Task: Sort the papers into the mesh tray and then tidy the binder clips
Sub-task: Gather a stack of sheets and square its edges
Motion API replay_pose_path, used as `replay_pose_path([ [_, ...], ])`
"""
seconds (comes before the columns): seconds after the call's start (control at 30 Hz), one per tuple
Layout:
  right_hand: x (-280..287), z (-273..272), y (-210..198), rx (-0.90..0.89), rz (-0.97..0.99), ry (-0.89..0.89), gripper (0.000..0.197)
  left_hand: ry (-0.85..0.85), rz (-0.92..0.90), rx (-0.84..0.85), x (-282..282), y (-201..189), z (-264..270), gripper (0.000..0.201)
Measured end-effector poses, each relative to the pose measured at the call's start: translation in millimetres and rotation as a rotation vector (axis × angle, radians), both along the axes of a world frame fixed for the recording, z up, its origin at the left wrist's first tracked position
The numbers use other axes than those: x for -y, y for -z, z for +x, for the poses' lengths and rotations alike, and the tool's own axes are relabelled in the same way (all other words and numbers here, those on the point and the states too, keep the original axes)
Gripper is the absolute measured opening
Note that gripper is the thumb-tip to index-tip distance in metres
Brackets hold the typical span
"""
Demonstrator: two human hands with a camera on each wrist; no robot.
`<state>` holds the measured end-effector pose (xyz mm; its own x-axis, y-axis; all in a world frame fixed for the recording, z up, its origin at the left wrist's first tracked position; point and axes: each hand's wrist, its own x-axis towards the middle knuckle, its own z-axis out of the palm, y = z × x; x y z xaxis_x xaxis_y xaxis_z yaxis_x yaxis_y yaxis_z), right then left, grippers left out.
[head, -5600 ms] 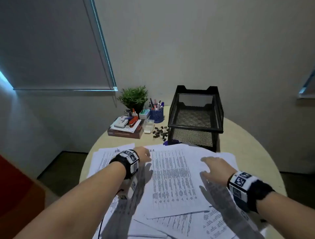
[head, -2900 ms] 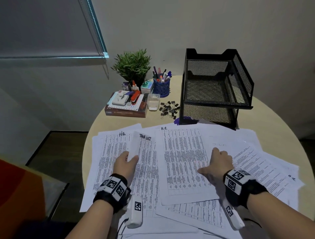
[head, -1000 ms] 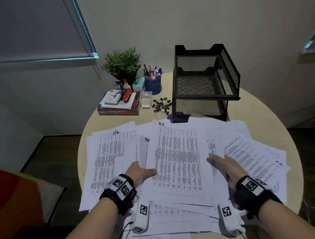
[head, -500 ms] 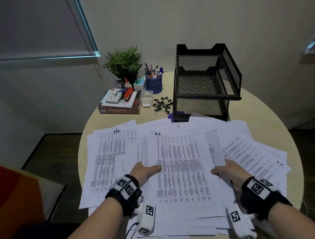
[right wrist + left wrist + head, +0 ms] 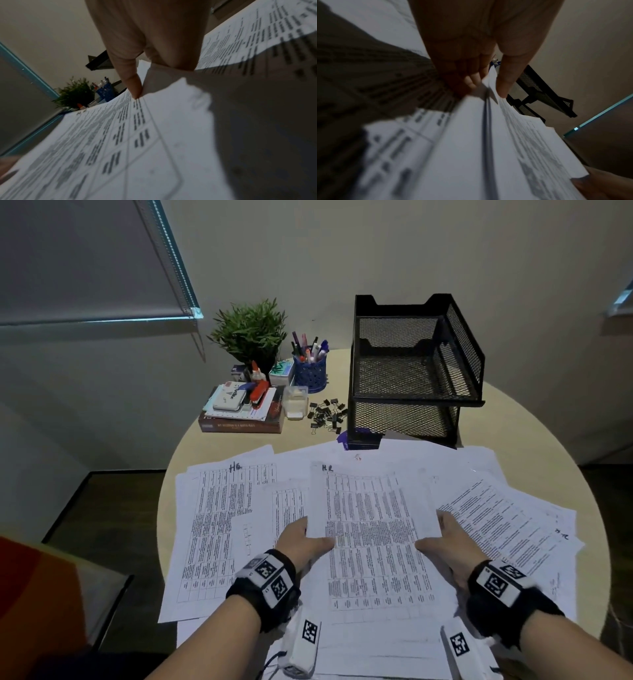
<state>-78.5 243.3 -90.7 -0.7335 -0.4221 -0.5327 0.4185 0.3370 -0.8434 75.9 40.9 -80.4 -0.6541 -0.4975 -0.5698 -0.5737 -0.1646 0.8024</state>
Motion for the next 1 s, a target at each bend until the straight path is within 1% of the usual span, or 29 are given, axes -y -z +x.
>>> replay_pose_path([
  [0.03, -2, -3, 2, 0.004, -0.011, 0.034, 0.052, -0.001, -0.069, -0.006, 2, 1, 0, 0.021],
  [0.1, -7, -8, -1, -0.017, 0.000, 0.026, 0.050, 0.010, -0.275, 0.040, 11, 7, 2, 0.019],
  [0.23, -22, -21, -4, -0.220, 0.329, -0.039, 0.022, 0.043, -0.649, 0.239, 32, 14, 16, 0.042],
  [0.3, -26, -27, -1, -0.213, 0.362, -0.036, 0.021, 0.046, -0.715, 0.357, 39, 14, 22, 0.054],
  [0.4, -26, -30, 1, -0.190, 0.391, -0.009, 0.018, 0.029, -0.661, 0.458, 48, 15, 24, 0.082],
  [0.47, -25, -32, 5, -0.175, 0.377, 0.024, 0.022, -0.017, -0.585, 0.441, 52, 16, 21, 0.093],
  [0.5, -25, -33, 8, -0.167, 0.366, 0.030, 0.023, -0.061, -0.517, 0.403, 55, 15, 21, 0.093],
  [0.53, -24, -33, 8, -0.167, 0.370, 0.031, 0.022, -0.106, -0.441, 0.362, 56, 13, 21, 0.089],
  [0.6, -24, -33, 9, -0.160, 0.365, 0.023, 0.016, -0.165, -0.358, 0.293, 56, 13, 23, 0.066],
  [0.67, -28, -35, 12, -0.147, 0.349, 0.005, 0.016, -0.187, -0.385, 0.222, 53, 12, 25, 0.032],
  [0.7, -29, -35, 12, -0.136, 0.342, -0.004, 0.015, -0.206, -0.400, 0.174, 50, 13, 26, 0.020],
  [0.8, -30, -37, 13, -0.074, 0.299, 0.016, 0.020, -0.287, -0.394, 0.019, 40, 10, 28, 0.012],
  [0.87, -30, -37, 12, -0.040, 0.271, 0.039, 0.018, -0.340, -0.364, -0.065, 36, 7, 28, 0.006],
  [0.93, -29, -35, 8, -0.031, 0.250, 0.046, 0.011, -0.378, -0.280, -0.132, 34, 6, 25, 0.012],
  [1.0, -26, -29, 3, -0.010, 0.189, 0.046, 0.007, -0.422, -0.144, -0.169, 34, 7, 21, 0.014],
])
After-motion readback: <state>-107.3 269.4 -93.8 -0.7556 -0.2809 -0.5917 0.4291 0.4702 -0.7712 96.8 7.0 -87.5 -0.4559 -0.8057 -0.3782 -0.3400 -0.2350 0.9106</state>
